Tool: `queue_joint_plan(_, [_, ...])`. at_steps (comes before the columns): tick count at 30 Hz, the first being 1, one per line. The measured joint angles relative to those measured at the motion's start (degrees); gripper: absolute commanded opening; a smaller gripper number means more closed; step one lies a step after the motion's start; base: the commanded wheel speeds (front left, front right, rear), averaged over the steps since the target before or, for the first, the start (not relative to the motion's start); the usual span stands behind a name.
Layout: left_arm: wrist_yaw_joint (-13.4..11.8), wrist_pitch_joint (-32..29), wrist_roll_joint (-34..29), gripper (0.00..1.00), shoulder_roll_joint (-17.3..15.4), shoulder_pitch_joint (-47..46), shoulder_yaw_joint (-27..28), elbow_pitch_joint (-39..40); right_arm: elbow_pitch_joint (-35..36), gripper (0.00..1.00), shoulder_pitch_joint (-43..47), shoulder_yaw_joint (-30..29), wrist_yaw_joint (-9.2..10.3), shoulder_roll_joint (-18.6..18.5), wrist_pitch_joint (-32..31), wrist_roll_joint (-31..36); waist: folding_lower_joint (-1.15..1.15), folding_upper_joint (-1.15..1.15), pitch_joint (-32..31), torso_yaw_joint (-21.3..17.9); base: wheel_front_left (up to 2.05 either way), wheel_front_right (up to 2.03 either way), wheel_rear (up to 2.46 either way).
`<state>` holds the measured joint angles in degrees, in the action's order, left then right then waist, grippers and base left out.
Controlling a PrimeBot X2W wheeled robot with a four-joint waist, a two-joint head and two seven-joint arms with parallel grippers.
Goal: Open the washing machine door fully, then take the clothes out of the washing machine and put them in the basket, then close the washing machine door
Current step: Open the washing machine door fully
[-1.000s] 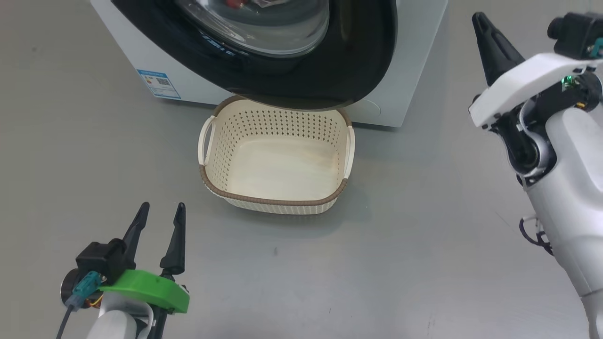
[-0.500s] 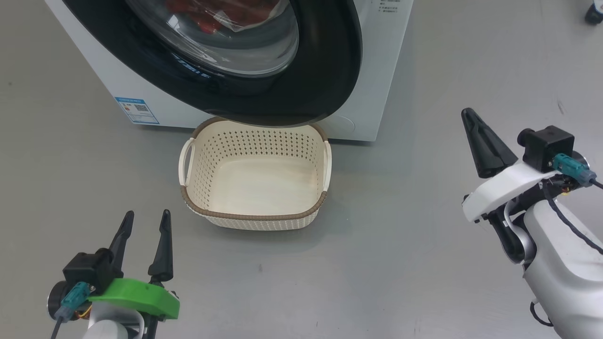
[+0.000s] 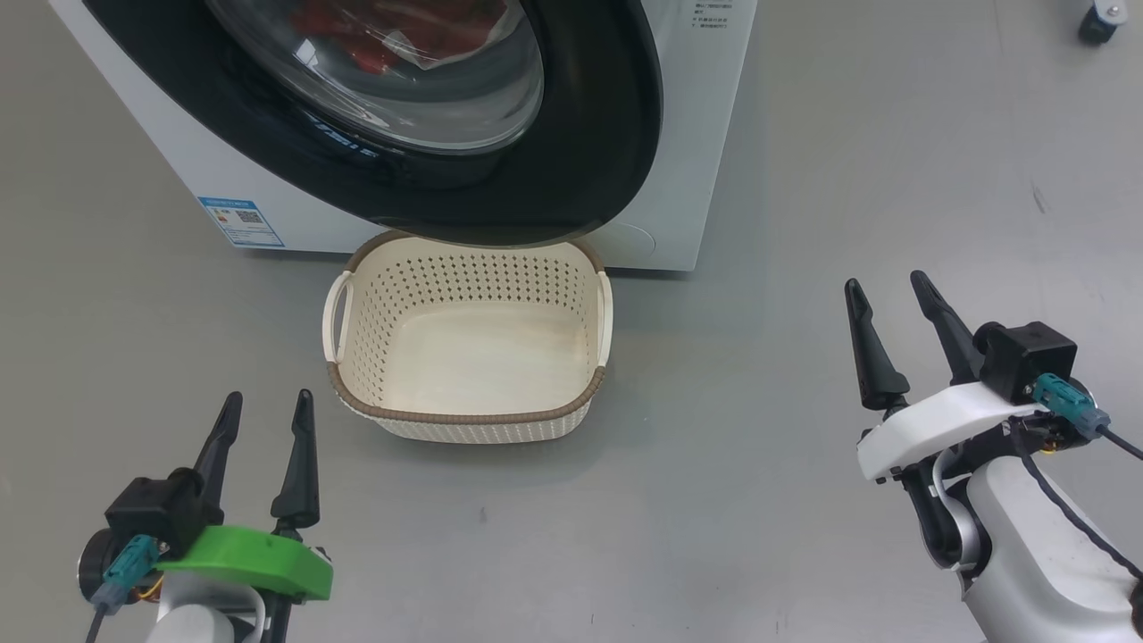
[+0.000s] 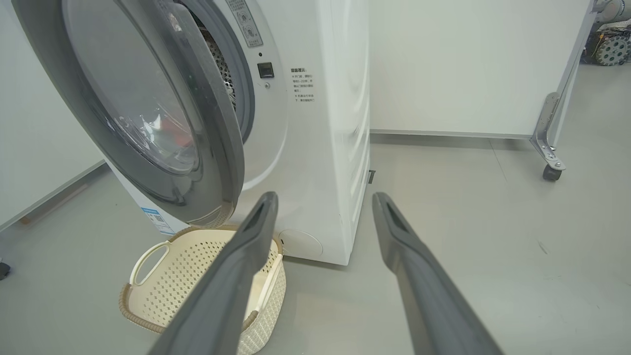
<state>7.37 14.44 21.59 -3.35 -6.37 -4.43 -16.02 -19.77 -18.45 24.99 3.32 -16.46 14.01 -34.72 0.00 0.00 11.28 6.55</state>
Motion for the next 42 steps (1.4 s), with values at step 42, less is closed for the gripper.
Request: queue_joint_plan(42, [0.0, 0.0, -1.6, 1.0, 0.3, 1.8, -0.4, 1.2, 10.1, 1.0, 10.7, -6.6, 1.89, 3.1, 0.4, 5.1, 0.0, 0.0, -0.8, -0.7, 0.0, 0.0, 0.0])
